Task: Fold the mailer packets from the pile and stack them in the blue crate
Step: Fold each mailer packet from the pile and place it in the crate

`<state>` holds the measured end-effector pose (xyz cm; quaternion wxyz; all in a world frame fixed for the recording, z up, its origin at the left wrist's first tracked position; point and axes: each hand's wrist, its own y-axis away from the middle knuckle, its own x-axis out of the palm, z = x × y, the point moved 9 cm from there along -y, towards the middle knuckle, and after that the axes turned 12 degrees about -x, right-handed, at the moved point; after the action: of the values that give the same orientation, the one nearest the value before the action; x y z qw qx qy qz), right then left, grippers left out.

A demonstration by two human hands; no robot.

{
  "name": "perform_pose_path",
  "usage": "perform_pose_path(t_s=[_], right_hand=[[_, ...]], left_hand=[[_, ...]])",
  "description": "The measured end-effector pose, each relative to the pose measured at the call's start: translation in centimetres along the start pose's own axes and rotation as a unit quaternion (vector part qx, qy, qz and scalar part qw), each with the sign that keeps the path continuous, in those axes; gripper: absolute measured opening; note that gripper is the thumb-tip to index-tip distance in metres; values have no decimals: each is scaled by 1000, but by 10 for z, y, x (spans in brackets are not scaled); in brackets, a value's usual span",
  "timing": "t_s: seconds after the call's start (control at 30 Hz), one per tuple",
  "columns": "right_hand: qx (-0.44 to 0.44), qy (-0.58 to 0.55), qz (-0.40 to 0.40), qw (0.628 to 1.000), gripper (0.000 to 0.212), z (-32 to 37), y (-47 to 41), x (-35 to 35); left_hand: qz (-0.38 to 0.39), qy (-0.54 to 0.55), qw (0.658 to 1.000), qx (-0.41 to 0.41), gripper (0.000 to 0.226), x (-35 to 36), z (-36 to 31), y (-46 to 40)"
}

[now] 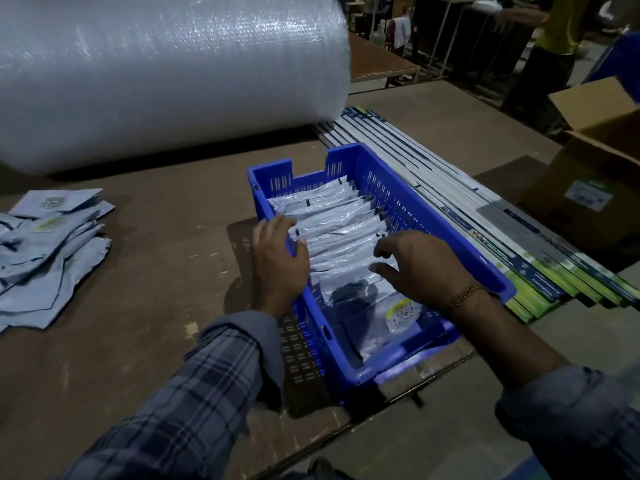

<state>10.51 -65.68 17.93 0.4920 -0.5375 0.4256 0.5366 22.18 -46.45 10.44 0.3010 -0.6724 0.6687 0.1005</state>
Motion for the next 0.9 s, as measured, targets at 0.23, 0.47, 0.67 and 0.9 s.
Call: perform_pose_path(t_s=[0.23,0.47,0.67,0.9], right_hand=[[-55,-82,-21,995,34,99,-30,-6],[-99,-122,15,988,27,210,-71,26],[-120,-131,16,984,33,317,-125,75],[-143,-199,38,969,24,442,-204,153]], left_hand=[[129,-153,977,-73,66,-53,126,42],[31,-233,953,-191,45,-203,300,80],[3,-329,914,-237,55,-325,427,96],[36,-391,898,-198,63,-420,527,99]])
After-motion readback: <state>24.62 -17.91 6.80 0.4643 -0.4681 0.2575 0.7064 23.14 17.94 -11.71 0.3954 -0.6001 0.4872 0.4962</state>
